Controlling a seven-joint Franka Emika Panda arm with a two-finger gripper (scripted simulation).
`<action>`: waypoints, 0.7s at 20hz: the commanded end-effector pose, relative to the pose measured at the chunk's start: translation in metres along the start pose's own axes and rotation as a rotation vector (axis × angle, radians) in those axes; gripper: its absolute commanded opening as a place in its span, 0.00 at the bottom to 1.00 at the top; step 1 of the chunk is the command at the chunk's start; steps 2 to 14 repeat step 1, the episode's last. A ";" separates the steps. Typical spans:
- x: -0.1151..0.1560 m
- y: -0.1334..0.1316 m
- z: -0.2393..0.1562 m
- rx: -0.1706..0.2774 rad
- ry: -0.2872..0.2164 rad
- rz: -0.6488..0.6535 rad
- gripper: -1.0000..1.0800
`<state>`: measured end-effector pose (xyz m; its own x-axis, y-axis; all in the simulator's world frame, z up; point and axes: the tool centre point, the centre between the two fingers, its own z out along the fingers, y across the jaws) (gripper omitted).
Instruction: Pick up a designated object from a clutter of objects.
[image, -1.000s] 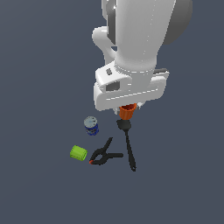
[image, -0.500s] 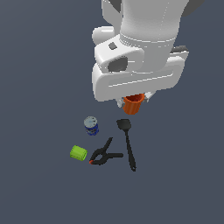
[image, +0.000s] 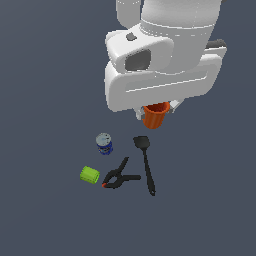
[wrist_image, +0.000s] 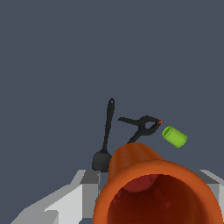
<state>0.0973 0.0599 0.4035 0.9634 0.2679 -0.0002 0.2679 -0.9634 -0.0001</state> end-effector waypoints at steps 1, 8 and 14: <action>0.001 0.000 -0.002 0.000 0.001 0.000 0.00; 0.001 0.000 -0.002 0.000 0.001 0.000 0.00; 0.001 0.000 -0.002 0.000 0.001 0.000 0.00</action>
